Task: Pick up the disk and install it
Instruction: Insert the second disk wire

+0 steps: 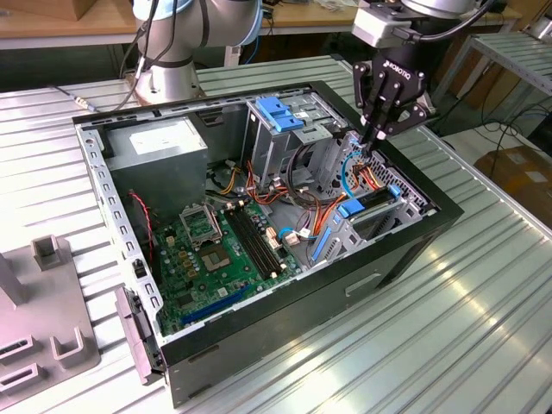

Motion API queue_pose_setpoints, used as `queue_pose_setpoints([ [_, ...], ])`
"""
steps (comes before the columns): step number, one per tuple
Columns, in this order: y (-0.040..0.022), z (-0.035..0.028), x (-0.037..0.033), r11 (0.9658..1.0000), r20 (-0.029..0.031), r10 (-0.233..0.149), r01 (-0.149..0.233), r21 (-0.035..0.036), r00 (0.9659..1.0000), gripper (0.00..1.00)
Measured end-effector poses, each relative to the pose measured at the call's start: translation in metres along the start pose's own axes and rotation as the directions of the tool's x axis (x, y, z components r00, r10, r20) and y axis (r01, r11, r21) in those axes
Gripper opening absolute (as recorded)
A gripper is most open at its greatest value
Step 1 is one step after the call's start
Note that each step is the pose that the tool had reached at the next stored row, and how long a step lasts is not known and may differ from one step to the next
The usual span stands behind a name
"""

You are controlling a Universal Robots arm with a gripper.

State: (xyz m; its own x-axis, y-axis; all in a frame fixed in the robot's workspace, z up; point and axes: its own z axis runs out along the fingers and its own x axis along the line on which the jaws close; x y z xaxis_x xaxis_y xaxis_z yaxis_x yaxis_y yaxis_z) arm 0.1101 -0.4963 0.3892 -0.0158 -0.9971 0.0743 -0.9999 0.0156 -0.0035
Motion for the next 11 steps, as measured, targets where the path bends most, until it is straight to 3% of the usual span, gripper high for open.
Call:
queue_pose_setpoints([
  [5,0.001,0.0029,-0.0026,1.0,-0.0031,0.0,0.0,0.0001,1.0,0.24],
  [11,0.0015,0.0088,-0.0034,1.0,-0.0315,0.0,0.0,0.0005,0.9995,0.24],
])
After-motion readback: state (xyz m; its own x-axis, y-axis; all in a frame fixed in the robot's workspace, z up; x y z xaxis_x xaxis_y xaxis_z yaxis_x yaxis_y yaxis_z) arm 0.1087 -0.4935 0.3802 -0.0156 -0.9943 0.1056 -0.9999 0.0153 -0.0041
